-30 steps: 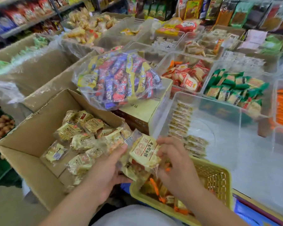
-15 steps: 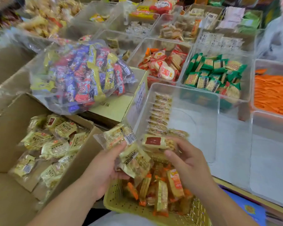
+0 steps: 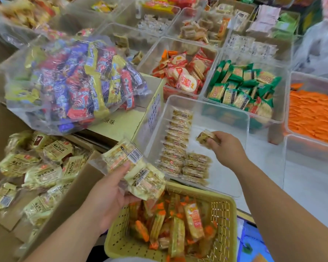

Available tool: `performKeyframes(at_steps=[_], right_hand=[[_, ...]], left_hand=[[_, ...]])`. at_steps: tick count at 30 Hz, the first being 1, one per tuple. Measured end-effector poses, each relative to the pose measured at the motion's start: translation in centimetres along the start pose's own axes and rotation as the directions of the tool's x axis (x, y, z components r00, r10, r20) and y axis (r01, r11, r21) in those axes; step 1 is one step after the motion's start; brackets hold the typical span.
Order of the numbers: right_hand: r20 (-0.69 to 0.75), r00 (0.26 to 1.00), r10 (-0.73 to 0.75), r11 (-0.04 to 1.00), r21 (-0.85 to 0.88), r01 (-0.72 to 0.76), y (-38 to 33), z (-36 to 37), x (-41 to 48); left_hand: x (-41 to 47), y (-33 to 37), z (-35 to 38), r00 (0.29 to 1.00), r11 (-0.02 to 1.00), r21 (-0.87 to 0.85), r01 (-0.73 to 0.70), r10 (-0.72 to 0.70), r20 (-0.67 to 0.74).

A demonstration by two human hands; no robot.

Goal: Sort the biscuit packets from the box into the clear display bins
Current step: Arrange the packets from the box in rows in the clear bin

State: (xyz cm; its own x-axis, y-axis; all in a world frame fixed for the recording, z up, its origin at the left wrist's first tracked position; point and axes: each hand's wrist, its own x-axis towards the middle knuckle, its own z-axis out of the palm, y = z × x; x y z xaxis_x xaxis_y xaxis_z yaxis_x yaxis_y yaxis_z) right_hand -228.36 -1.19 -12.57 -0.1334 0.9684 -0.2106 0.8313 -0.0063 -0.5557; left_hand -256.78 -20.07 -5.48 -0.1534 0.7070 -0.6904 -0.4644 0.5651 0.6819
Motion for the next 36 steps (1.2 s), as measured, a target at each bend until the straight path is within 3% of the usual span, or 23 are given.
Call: performKeyframes(at_steps=[8, 17, 22, 27, 30, 32, 34, 36], right_hand=[[0.317, 0.948, 0.04, 0.962, -0.269, 0.049, -0.4, 3.4, 2.6], [0.508, 0.856, 0.094, 0.932, -0.346, 0.103, -1.0, 4.8, 1.9], [0.505, 0.86, 0.075, 0.95, -0.298, 0.092, -0.8, 4.7, 1.6], [0.393, 0.919, 0.031, 0.959, -0.27, 0.083, -2.1, 3.2, -0.2], [0.27, 0.957, -0.106, 0.991, -0.052, 0.124, -4.6, 1.7, -3.0], [0.24, 0.953, -0.184, 0.968, 0.215, 0.132, -6.9, 0.5, -5.9], [0.279, 0.922, -0.269, 0.872, 0.477, 0.11, -9.2, -0.6, -9.1], [0.272, 0.893, -0.359, 0.786, 0.604, 0.132, -10.7, -1.2, -11.6]], left_hand=[[0.6, 0.3, -0.5, 0.999, 0.998, -0.035, -0.045, 0.045, 0.006], [0.5, -0.4, -0.5, 1.0, 0.999, -0.053, -0.004, 0.004, -0.011], [0.0, 0.0, 0.1, 1.0, 0.998, -0.054, -0.012, 0.013, 0.012], [-0.7, 0.6, 0.4, 0.997, 0.997, 0.021, -0.077, 0.076, 0.027], [-1.5, 0.9, 0.9, 0.993, 0.975, 0.189, -0.113, 0.105, 0.054], [-2.0, 1.2, 1.2, 0.98, 0.862, 0.466, -0.201, 0.179, 0.092], [-2.2, 1.2, 1.2, 0.946, 0.626, 0.718, -0.304, 0.288, 0.15], [-2.4, 1.4, 1.6, 0.89, 0.416, 0.821, -0.391, 0.399, 0.222]])
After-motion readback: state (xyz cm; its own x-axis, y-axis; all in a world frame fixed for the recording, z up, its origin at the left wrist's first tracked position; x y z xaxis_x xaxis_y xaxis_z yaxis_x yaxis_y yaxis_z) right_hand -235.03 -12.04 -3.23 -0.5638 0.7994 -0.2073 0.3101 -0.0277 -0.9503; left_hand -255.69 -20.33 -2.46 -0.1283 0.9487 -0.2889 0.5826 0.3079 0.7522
